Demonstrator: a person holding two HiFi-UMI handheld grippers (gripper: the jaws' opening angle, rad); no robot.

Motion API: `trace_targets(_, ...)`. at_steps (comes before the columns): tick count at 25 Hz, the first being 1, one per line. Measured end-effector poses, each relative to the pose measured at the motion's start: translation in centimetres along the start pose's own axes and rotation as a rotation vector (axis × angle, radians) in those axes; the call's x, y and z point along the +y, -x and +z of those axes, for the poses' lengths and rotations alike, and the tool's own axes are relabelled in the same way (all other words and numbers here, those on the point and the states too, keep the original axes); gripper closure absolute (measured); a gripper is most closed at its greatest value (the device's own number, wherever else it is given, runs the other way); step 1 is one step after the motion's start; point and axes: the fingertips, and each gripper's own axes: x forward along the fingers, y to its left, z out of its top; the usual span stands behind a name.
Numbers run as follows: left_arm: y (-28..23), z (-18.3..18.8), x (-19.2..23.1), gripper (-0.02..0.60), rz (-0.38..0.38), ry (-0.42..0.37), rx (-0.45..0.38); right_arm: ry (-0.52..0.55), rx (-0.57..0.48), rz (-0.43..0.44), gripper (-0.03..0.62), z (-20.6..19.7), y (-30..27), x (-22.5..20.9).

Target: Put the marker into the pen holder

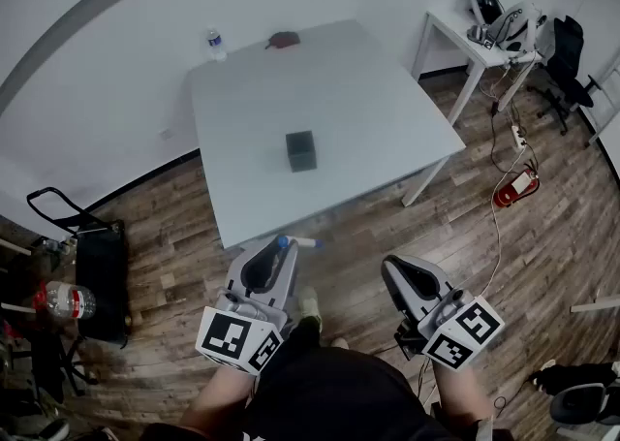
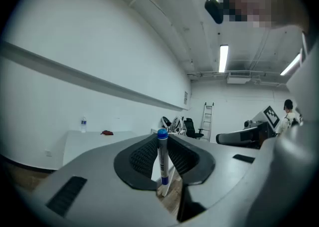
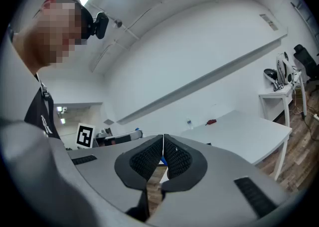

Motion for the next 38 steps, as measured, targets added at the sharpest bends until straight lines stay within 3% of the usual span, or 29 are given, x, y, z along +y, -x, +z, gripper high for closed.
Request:
trace_targets(12,-7.6,1.2,11.5,0.514,0.031,0.025,-0.014,0.005,0.012,-0.052,0.579,2.4,-10.8,-3.1)
trace_targets(21,-13.0,-1.4,15.9,0.514,0.067,0.057,0.021,-0.016,0.042,-0.078,0.579,2.6,-13.8,-5.8)
trace_targets(38,-24.7,-11.4,23.5,0.514,0.375,0.249,0.122,-0.058,0.206,0.125,0.577,4.9,-23.8,-16.6)
